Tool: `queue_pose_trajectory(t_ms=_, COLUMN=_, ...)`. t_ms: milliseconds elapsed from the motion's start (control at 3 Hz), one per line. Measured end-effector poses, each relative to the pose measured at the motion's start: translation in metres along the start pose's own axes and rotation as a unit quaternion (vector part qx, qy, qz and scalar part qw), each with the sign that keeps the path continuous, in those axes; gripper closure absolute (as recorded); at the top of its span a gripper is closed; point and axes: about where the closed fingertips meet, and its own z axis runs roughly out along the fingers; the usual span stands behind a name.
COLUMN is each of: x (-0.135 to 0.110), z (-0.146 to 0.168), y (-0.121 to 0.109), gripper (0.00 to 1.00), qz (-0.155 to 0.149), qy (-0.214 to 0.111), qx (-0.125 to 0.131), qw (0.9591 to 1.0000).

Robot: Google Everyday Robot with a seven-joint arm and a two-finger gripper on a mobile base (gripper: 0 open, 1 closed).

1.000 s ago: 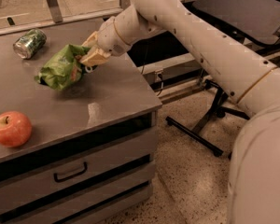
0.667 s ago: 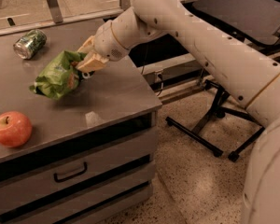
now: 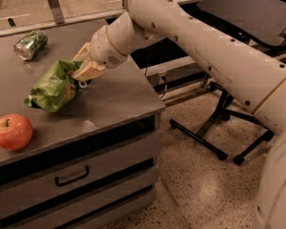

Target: Move green rice chip bag near apple

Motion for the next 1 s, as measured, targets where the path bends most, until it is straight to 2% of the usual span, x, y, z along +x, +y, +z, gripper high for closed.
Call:
queue_pose_trajectory(t_ms=667, x=-0.0014, z=0.0044, y=0.0018, gripper=0.08, qz=-0.001, qy=-0.001, qx=-0.004, qw=1.0)
queue_pose_trajectory(t_ms=1000, x=-0.0019, z=0.0061, y=0.0025, gripper=0.0, qz=-0.001, qy=-0.002, qx=-0.006, qw=1.0)
